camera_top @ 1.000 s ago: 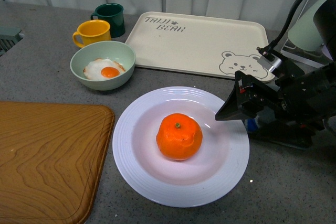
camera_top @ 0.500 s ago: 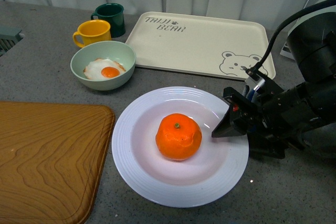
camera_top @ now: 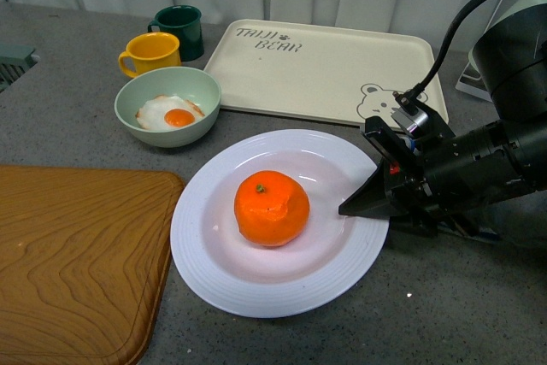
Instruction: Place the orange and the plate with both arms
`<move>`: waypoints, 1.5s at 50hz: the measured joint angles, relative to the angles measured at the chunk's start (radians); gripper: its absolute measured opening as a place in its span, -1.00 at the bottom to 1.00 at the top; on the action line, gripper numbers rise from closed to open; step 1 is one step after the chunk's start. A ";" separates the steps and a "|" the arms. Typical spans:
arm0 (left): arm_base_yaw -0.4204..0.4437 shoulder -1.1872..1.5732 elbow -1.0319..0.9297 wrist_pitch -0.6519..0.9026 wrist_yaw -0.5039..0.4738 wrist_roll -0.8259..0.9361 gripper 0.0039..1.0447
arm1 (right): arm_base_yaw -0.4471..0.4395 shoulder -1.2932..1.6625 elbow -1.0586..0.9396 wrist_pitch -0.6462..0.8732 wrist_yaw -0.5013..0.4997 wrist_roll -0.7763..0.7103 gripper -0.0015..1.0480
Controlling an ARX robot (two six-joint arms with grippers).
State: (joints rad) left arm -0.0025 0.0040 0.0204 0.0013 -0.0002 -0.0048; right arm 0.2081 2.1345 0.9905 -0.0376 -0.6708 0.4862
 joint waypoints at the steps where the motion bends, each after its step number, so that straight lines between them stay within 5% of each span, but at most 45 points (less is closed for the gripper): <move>1: 0.000 0.000 0.000 0.000 0.000 0.000 0.88 | 0.000 -0.002 -0.005 0.009 -0.001 0.002 -0.91; 24: 0.000 0.000 0.000 0.000 0.000 0.000 0.88 | -0.076 -0.029 -0.015 0.318 -0.123 0.158 -0.92; 63: 0.000 0.000 0.000 0.000 0.000 0.000 0.88 | -0.091 0.463 0.832 0.053 -0.071 0.306 -0.92; 75: 0.000 0.000 0.000 0.000 0.000 0.000 0.88 | -0.095 0.523 0.931 -0.026 -0.047 0.300 -0.92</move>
State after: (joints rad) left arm -0.0025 0.0040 0.0204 0.0013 -0.0002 -0.0048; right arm 0.1135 2.6579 1.9213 -0.0631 -0.7181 0.7860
